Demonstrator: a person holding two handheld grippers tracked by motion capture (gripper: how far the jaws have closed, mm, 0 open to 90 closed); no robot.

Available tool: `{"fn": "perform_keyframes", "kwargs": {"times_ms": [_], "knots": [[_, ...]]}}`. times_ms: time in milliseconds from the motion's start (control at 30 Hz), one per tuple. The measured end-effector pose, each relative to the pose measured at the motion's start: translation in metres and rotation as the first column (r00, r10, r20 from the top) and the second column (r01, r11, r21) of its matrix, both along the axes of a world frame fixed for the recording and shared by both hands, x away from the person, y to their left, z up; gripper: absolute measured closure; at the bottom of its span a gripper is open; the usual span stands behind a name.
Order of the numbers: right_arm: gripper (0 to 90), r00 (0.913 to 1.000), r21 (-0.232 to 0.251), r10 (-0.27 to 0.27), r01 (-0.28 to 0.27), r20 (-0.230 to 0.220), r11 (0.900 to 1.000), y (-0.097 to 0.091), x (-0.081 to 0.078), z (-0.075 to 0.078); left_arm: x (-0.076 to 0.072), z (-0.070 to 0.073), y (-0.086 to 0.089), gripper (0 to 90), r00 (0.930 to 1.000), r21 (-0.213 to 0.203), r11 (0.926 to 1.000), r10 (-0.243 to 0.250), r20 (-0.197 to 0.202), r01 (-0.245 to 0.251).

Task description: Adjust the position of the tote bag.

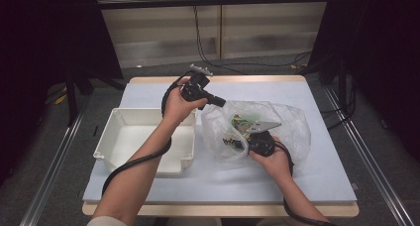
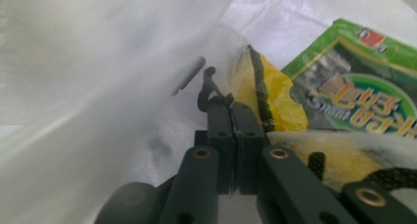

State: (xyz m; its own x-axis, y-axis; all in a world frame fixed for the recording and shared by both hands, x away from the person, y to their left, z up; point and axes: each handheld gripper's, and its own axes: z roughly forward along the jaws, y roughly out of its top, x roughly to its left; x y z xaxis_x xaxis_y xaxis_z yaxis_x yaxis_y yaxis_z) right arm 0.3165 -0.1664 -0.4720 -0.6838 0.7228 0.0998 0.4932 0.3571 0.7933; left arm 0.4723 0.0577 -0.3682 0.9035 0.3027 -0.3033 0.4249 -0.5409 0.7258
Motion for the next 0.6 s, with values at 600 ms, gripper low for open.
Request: {"fn": "perform_keyframes", "kwargs": {"times_ms": [600], "knots": [[90.0, 0.9980, -0.002, 0.031, -0.031, -0.054, 0.9995, -0.019, -0.051, -0.017, 0.023, -0.020, -0.001, 90.0, 0.9976, 0.059, 0.9959, 0.069, 0.001, -0.069]]}}
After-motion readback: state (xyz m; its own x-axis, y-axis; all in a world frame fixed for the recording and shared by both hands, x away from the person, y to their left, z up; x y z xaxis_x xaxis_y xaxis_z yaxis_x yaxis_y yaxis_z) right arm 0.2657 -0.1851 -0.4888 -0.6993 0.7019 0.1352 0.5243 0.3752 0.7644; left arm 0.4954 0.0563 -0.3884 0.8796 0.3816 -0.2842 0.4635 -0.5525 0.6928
